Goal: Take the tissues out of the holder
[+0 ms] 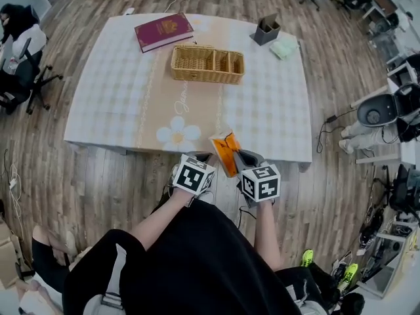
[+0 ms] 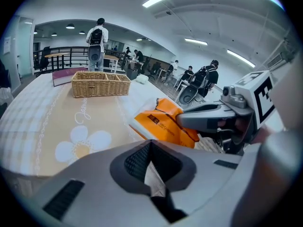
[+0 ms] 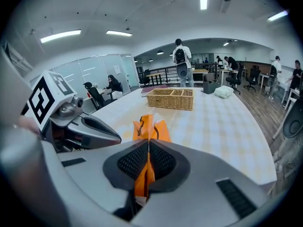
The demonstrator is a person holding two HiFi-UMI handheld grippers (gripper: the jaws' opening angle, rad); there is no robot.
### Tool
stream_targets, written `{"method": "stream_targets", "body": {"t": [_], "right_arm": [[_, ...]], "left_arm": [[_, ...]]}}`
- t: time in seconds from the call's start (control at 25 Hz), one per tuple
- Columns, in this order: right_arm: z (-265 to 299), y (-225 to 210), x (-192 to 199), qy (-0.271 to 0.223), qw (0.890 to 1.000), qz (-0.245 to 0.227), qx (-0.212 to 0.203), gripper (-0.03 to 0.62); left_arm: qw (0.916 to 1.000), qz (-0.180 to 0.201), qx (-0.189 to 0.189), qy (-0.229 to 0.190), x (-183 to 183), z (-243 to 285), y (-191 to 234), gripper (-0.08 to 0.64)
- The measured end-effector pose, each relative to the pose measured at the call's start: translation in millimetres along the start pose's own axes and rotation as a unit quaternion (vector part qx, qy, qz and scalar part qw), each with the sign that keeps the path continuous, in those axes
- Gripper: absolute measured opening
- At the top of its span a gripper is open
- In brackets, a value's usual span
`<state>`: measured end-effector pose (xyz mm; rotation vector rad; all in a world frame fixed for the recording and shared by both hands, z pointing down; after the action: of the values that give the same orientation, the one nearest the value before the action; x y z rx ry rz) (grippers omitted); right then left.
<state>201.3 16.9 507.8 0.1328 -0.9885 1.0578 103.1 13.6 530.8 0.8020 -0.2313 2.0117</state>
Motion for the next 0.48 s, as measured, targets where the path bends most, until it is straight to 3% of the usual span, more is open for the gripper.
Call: {"method": "stream_targets", "body": {"t": [0.48], "right_arm": [[-43.7, -13.3, 38.4, -0.020, 0.999, 0.035, 0.021, 0.018]], "left_arm": [[0.9997, 0.020, 0.003, 0.015, 15.6, 3.2, -42.9, 0.000]]}}
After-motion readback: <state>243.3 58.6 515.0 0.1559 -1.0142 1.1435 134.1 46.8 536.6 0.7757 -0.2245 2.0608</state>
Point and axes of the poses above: the fingertips, and each gripper's own axes: z forward along the fingers, y to its left, x out of its underside, the point moved 3 cm from there along -z, backward along the fingers, and after that the axes turned 14 degrees about -x, right-handed, at the moved point
